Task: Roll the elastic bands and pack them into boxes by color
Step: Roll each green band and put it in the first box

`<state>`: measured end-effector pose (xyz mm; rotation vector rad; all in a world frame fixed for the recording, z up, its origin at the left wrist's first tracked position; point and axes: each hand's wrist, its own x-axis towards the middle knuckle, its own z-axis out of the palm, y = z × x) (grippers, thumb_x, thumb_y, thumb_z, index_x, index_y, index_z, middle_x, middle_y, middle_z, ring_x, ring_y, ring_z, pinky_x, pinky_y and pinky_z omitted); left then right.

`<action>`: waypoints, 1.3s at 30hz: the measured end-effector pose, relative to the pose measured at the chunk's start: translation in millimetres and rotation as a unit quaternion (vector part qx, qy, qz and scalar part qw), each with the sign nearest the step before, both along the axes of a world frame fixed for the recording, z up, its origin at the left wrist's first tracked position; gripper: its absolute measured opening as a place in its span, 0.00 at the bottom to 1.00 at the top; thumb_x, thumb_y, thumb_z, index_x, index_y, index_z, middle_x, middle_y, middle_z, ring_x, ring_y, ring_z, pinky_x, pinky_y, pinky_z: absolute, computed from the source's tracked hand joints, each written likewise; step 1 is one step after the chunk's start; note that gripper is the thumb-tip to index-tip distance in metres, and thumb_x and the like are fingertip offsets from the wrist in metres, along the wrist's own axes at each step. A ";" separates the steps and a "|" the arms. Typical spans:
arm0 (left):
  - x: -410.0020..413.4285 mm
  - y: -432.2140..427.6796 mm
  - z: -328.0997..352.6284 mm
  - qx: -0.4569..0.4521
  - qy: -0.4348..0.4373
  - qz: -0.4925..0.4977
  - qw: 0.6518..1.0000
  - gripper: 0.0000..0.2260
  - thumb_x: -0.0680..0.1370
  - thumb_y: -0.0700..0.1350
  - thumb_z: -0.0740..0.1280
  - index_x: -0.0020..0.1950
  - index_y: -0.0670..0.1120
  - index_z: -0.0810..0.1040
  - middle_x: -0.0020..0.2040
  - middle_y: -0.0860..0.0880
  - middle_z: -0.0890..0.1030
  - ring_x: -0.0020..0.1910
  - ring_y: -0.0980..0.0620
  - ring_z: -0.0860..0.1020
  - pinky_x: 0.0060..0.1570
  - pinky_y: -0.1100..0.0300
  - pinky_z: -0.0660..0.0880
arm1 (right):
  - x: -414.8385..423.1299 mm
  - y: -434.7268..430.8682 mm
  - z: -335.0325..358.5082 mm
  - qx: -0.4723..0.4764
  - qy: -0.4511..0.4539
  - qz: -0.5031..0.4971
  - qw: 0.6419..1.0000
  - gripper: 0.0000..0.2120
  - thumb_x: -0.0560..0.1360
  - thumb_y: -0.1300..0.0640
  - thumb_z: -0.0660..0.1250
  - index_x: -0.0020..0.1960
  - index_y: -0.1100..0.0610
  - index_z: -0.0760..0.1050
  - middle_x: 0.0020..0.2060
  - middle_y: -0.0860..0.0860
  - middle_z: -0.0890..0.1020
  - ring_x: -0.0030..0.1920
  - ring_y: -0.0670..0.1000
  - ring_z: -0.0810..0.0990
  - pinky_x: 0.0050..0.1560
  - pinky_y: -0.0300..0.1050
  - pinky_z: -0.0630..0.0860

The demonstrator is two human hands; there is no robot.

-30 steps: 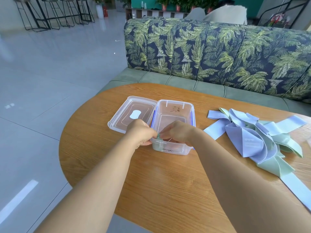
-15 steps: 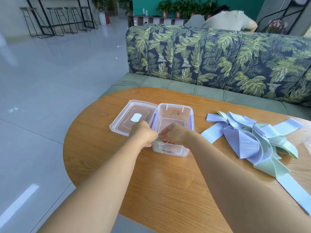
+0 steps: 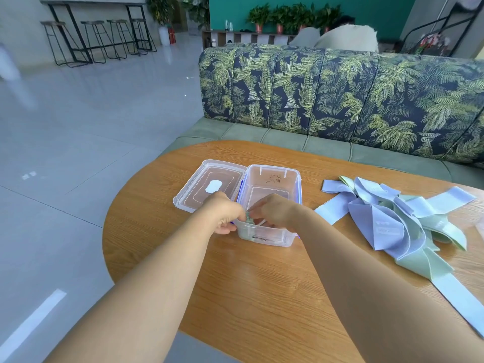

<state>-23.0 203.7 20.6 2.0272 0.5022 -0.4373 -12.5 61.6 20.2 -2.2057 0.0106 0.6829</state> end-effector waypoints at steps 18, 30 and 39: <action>3.8 -2.9 0.1 -0.048 -0.014 0.033 0.998 0.13 0.69 0.28 0.70 0.49 0.39 0.74 0.55 0.38 0.78 0.49 0.41 0.82 0.46 0.50 0.82 | 1.6 -6.0 -14.6 0.010 -0.041 0.017 0.999 0.11 0.76 0.54 0.71 0.57 0.56 0.82 0.52 0.51 0.83 0.58 0.53 0.80 0.66 0.52 0.74; 2.8 -3.2 -0.8 -0.025 -0.013 0.036 0.999 0.13 0.69 0.31 0.72 0.50 0.41 0.75 0.53 0.40 0.80 0.45 0.44 0.83 0.43 0.52 0.83 | 2.8 -4.1 -8.0 -0.002 -0.016 0.016 1.000 0.13 0.77 0.53 0.69 0.56 0.60 0.82 0.49 0.52 0.84 0.57 0.55 0.81 0.65 0.51 0.75; 1.3 -2.8 1.8 -0.004 -0.012 0.017 1.000 0.17 0.71 0.34 0.71 0.58 0.41 0.74 0.55 0.41 0.81 0.44 0.47 0.84 0.45 0.56 0.81 | 6.0 -0.7 -12.5 -0.023 -0.013 -0.018 0.999 0.10 0.77 0.54 0.68 0.45 0.60 0.81 0.41 0.51 0.84 0.45 0.51 0.80 0.61 0.49 0.78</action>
